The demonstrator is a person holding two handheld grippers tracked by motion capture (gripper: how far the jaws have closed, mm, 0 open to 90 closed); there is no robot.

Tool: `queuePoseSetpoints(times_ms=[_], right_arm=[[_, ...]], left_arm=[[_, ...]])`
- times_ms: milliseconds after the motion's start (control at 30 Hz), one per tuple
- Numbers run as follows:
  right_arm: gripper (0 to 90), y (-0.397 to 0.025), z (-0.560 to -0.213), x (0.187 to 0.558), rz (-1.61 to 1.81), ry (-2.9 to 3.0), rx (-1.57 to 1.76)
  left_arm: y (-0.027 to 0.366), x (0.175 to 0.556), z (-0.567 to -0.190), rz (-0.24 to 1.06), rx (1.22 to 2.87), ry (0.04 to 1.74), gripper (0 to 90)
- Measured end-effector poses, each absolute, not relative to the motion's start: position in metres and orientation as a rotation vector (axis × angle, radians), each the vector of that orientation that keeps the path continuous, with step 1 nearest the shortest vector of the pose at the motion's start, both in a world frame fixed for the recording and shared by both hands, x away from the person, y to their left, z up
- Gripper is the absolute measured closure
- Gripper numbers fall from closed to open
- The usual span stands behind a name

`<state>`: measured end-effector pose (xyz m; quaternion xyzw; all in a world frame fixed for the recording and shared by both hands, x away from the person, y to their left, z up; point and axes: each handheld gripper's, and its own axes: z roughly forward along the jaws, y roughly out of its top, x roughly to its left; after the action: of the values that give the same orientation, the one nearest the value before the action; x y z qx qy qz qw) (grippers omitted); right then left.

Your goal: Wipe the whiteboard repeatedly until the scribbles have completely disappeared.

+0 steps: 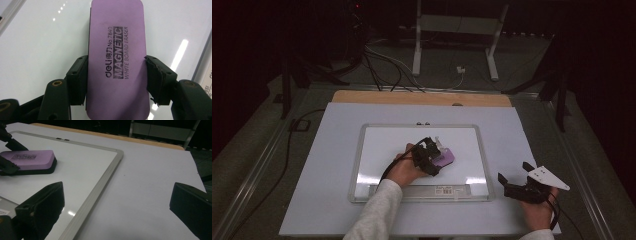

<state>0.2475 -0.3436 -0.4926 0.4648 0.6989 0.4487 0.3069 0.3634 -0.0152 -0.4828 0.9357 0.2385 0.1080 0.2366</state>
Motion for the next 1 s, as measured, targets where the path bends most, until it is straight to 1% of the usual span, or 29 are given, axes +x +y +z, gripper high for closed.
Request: queuePoseSetpoints(times_ms=[100,167,200,233,267,300,433,500,567,633,667,733,867,933,967,1000], right_arm=[[0.0,-0.344,-0.492,0.247,1.188,1.846,1.227],[0.0,-0.344,-0.492,0.247,1.187,1.844,1.23],[0.0,-0.345,-0.492,0.247,1.187,1.845,1.232],[0.0,-0.345,-0.493,0.247,1.186,1.845,1.233],[0.0,-0.345,-0.493,0.247,1.186,1.846,1.232],[0.0,-0.344,-0.493,0.247,1.187,1.848,1.229],[0.0,-0.344,-0.492,0.247,1.186,1.845,1.227],[0.0,-0.344,-0.492,0.246,1.188,1.844,1.226],[0.0,-0.345,-0.492,0.247,1.187,1.844,1.233],[0.0,-0.345,-0.492,0.247,1.186,1.846,1.233],[0.0,-0.344,-0.492,0.247,1.186,1.848,1.228],[0.0,-0.343,-0.493,0.247,1.183,1.85,1.226],[0.0,-0.343,-0.492,0.246,1.186,1.847,1.226],[0.0,-0.343,-0.492,0.247,1.184,1.849,1.227],[0.0,-0.343,-0.493,0.247,1.184,1.85,1.228],[0.0,-0.344,-0.493,0.247,1.185,1.85,1.227]], left_arm=[[-0.013,0.368,-0.483,0.359,2.555,0.74,42.1],[-0.013,0.368,-0.482,0.358,2.556,0.737,42.1],[-0.013,0.366,-0.482,0.307,2.558,0.688,42.0],[-0.013,0.364,-0.483,0.217,2.559,0.617,42.1],[-0.014,0.361,-0.484,0.197,2.556,0.578,42.0],[-0.014,0.361,-0.484,0.199,2.559,0.598,42.0],[-0.011,0.369,-0.484,0.299,2.536,0.747,42.1],[-0.009,0.371,-0.483,0.35,2.536,0.786,42.1],[-0.009,0.369,-0.483,0.35,2.549,0.748,42.1],[-0.01,0.365,-0.484,0.223,2.552,0.625,42.1],[-0.011,0.362,-0.484,0.246,2.556,0.6,42.0],[-0.011,0.363,-0.484,0.228,2.556,0.609,42.1],[-0.01,0.368,-0.483,0.352,2.561,0.722,42.1],[-0.012,0.367,-0.482,0.367,2.575,0.702,42.1],[-0.012,0.366,-0.482,0.323,2.571,0.667,42.1],[-0.011,0.365,-0.483,0.221,2.565,0.607,42.1]])
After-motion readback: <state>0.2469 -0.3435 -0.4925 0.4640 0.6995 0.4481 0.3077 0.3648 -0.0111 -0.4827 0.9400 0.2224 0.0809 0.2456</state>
